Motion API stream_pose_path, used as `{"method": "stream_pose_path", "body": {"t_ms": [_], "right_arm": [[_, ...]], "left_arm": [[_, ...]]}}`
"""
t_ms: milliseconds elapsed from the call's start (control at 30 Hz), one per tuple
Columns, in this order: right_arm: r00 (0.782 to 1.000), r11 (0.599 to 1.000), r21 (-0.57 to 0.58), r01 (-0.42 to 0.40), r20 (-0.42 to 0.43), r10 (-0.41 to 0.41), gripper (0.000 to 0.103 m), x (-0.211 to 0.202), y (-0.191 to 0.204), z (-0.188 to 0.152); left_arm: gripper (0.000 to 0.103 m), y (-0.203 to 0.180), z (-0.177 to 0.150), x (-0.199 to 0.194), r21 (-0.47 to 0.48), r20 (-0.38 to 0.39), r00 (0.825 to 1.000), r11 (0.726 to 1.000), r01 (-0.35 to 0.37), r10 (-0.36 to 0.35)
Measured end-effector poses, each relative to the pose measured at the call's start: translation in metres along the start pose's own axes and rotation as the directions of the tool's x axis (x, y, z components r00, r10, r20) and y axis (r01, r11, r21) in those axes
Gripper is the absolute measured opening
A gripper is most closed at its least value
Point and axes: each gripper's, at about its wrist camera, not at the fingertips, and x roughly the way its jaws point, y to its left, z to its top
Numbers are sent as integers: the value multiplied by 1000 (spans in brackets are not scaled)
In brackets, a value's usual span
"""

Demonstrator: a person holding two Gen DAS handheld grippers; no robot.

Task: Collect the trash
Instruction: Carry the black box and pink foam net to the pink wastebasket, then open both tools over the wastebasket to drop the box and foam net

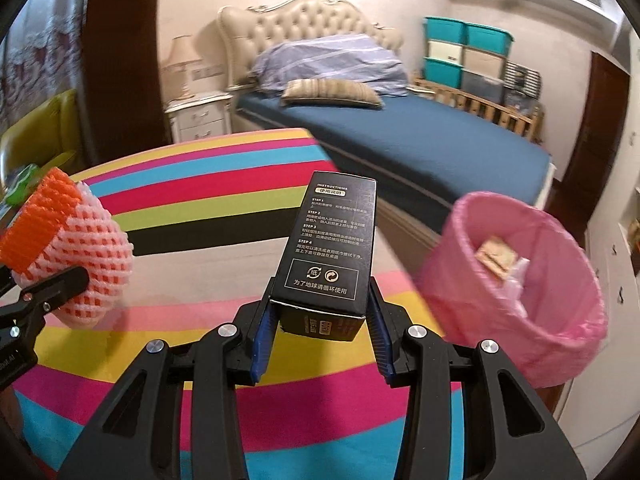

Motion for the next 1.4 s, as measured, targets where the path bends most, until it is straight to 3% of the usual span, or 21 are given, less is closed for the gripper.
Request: {"method": "stream_pose_path", "body": {"t_ms": [433, 767, 1033, 1233, 1400], "right_arm": [[993, 989, 94, 116, 12, -118, 40, 2, -91, 3], [986, 979, 132, 157, 34, -163, 40, 5, -166, 1], [991, 973, 191, 128, 23, -135, 41, 13, -225, -8], [994, 971, 217, 101, 5, -105, 41, 25, -242, -10], [996, 973, 217, 82, 2, -84, 44, 34, -248, -11]], "left_arm": [[39, -85, 53, 53, 75, -18, 988, 985, 155, -155], [39, -147, 105, 109, 102, -62, 968, 963, 250, -245], [39, -193, 133, 147, 116, -93, 947, 942, 316, -306], [40, -225, 146, 165, 98, -105, 933, 930, 354, -344], [52, -240, 147, 180, 72, -123, 920, 921, 382, -372]]}}
